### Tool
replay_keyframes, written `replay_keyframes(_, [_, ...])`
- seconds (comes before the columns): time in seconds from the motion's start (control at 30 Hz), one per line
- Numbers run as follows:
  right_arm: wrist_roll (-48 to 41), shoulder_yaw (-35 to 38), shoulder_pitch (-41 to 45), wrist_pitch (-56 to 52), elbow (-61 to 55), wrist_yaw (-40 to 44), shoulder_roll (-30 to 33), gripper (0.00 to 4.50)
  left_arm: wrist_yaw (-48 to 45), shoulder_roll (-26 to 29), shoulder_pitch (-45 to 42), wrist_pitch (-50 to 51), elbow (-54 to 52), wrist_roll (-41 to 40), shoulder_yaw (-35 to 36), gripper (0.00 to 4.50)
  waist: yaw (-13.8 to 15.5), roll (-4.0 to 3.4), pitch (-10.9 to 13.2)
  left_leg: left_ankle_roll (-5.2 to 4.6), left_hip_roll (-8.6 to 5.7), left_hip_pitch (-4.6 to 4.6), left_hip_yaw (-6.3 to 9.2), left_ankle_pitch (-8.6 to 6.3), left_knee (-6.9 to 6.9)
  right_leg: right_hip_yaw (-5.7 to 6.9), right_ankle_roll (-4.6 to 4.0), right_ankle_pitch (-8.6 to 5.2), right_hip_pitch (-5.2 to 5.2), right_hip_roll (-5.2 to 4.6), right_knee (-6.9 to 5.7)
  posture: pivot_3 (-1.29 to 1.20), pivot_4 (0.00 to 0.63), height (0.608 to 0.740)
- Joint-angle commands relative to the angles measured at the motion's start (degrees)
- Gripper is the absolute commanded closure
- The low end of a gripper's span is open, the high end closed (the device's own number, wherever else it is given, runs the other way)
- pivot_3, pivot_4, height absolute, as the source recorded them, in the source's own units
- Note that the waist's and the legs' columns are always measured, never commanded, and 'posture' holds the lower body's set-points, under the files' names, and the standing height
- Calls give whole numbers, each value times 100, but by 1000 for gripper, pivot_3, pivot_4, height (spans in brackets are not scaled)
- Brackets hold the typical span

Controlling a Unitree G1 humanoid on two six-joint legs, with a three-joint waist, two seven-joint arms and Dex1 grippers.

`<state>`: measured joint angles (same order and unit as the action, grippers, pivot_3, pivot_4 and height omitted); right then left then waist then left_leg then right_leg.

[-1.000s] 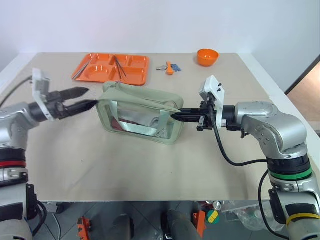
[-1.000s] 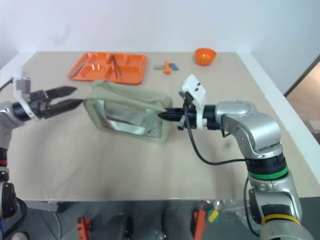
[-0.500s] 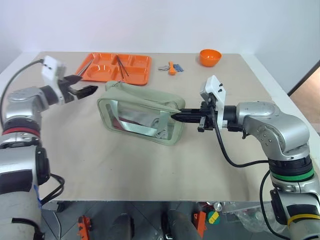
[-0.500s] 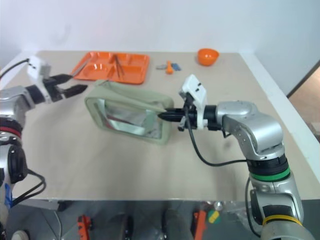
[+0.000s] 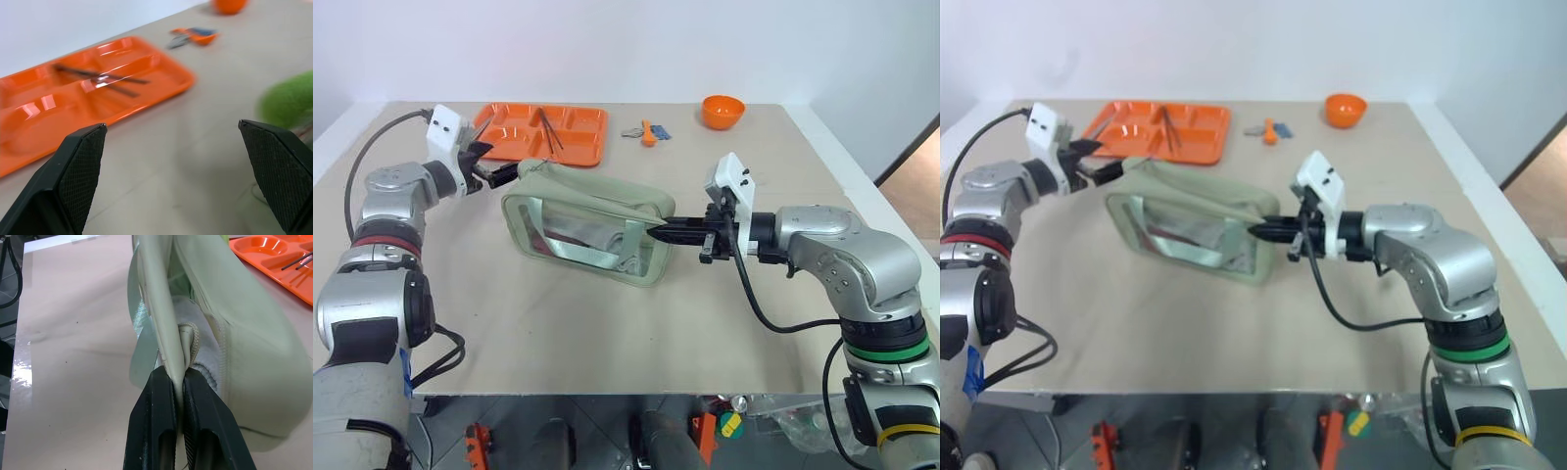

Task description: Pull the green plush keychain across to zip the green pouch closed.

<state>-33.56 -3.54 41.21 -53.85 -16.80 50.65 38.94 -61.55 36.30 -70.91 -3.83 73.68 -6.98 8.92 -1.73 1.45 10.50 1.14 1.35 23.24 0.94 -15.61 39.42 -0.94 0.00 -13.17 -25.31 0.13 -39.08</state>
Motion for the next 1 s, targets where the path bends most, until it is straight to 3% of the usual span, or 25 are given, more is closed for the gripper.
replay_keyframes(0.03, [-138,180,42,10,-266,-47,25,4471,-959,-24,-106,139,-231,-268,158,0,0,0,0,0,-1,0,0,0,0,-1,0,0,0,0,0,0,150,740])
replay_keyframes(0.17, [-156,169,68,33,-250,-62,2,4471,-2512,48,-31,960,-475,-398,1,0,-7,0,0,0,-3,1,0,0,0,-1,1,-1,0,1,0,0,150,740])
replay_keyframes(0.27, [-160,157,78,42,-242,-64,-1,4471,-3072,189,132,1415,-781,-323,-430,0,-17,0,0,0,-3,1,1,0,0,-1,2,-2,1,2,0,0,150,740])
replay_keyframes(0.4, [-166,116,114,58,-209,-63,2,4471,-3095,560,517,1412,-1374,-411,-1427,0,-43,0,0,0,0,-1,4,0,0,-4,2,-1,0,4,-2,0,150,740])
replay_keyframes(0.53, [-163,86,143,76,-175,-55,10,4471,-3095,748,488,1289,-1475,-600,-1724,0,-41,0,0,0,3,-2,8,0,2,-2,1,-1,1,4,-5,0,150,740])
replay_keyframes(0.73, [-110,51,184,130,-113,-22,28,4471,-3095,814,167,631,-1365,-618,-1679,0,-35,0,0,-1,0,0,5,0,5,-4,2,-1,1,3,-5,0,150,740])
replay_keyframes(0.87, [-99,44,200,149,-98,-20,15,4471,-3095,606,-14,748,-1395,-1045,-1292,0,-35,0,0,-1,1,1,4,0,5,-4,2,-2,0,4,-4,0,150,740])
replay_keyframes(1.0, [-96,43,201,160,-79,-25,9,4471,-3085,491,62,718,-1294,-895,-1150,0,-44,0,0,-2,1,1,2,0,5,-5,3,-2,0,4,-4,0,150,740])
